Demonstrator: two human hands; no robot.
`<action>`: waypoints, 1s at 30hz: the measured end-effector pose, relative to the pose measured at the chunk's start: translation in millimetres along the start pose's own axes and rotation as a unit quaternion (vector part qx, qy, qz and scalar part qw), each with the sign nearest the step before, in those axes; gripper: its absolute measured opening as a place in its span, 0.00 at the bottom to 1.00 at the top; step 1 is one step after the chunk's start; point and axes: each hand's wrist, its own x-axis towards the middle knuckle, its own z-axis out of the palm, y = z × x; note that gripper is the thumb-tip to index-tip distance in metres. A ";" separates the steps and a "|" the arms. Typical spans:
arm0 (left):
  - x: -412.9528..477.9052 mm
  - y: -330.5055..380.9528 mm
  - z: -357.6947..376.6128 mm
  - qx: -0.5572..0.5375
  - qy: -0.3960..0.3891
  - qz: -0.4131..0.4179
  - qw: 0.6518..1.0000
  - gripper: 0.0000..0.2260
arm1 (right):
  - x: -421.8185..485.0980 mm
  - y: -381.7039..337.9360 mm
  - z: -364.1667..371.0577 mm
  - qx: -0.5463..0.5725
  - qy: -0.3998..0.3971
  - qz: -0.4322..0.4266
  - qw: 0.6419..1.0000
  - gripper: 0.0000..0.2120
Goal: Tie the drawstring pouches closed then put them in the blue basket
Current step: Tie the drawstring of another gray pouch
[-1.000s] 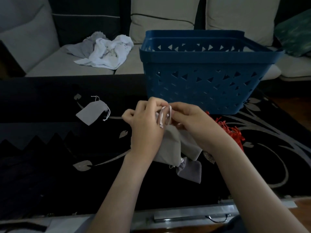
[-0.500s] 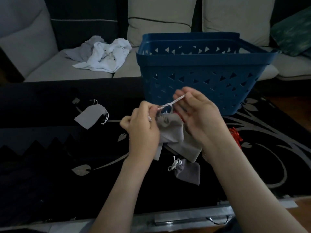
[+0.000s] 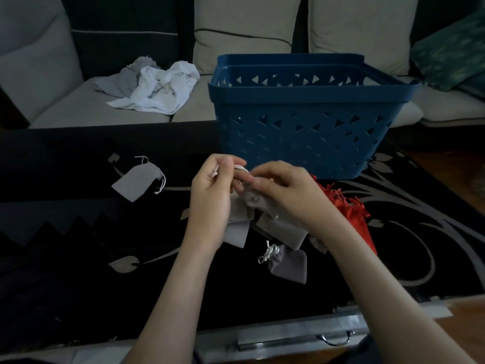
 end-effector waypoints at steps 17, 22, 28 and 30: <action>1.5 -3.5 -7.0 0.136 -0.108 0.053 0.983 0.11 | -1.5 -7.7 6.3 0.039 -0.048 0.029 0.998 0.06; 4.4 -3.5 -11.9 0.246 -0.057 0.058 0.966 0.06 | -1.0 -11.0 4.3 0.040 -0.035 0.038 0.998 0.04; 5.9 -0.6 -14.6 0.252 -0.016 0.031 0.967 0.08 | -4.0 -14.6 -0.9 0.079 -0.033 0.061 0.994 0.04; 6.7 -1.0 -13.5 0.221 -0.017 0.014 0.975 0.07 | -5.2 -15.2 -2.4 0.091 -0.019 0.061 0.994 0.05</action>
